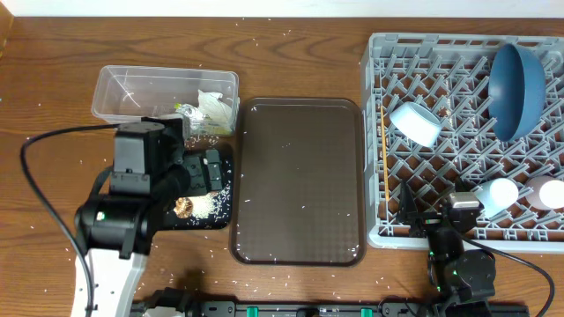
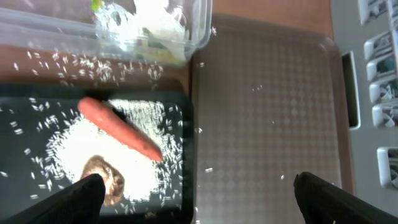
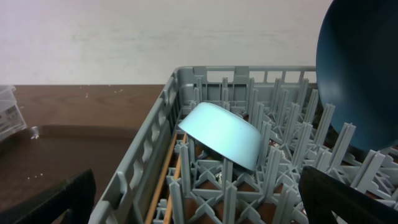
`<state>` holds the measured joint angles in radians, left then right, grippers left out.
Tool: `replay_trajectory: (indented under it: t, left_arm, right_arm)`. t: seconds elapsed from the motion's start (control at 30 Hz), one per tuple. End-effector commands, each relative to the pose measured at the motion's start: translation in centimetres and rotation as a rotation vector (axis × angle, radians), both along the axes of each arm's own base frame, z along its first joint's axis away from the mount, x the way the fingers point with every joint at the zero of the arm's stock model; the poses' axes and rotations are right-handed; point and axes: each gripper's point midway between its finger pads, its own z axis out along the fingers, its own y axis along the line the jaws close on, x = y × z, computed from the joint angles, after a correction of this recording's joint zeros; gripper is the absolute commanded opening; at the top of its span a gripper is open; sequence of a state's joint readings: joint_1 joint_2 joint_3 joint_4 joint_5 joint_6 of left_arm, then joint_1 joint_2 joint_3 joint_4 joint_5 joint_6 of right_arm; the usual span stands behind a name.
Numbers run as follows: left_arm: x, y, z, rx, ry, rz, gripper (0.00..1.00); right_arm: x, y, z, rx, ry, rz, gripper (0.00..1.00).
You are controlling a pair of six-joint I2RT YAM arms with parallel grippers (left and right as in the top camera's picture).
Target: Sort waste into correct bins and load items into the dishwasher rack
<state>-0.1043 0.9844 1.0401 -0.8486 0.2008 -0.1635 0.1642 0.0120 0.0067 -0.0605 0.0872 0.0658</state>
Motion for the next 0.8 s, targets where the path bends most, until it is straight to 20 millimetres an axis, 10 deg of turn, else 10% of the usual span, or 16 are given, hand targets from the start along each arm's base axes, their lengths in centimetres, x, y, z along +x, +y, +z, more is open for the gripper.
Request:
replay_trajectory:
  t: [0.0, 0.3, 0.77]
  left_arm:
    - [0.3, 0.6, 1.5, 0.045, -0.119, -0.013, 0.98]
    - [-1.1, 1.2, 6.4, 0.184, -0.550, -0.111, 0.98]
    - [-5.0, 2.5, 2.2, 0.206, -0.773, -0.052, 0.98]
  right_arm:
    - [0.0, -0.5, -0.1, -0.012, 0.000, -0.023, 0.99]
    - [0.0, -0.5, -0.1, -0.012, 0.000, -0.023, 0.99]
    - [0.0, -0.5, -0.1, -0.012, 0.000, -0.023, 0.99]
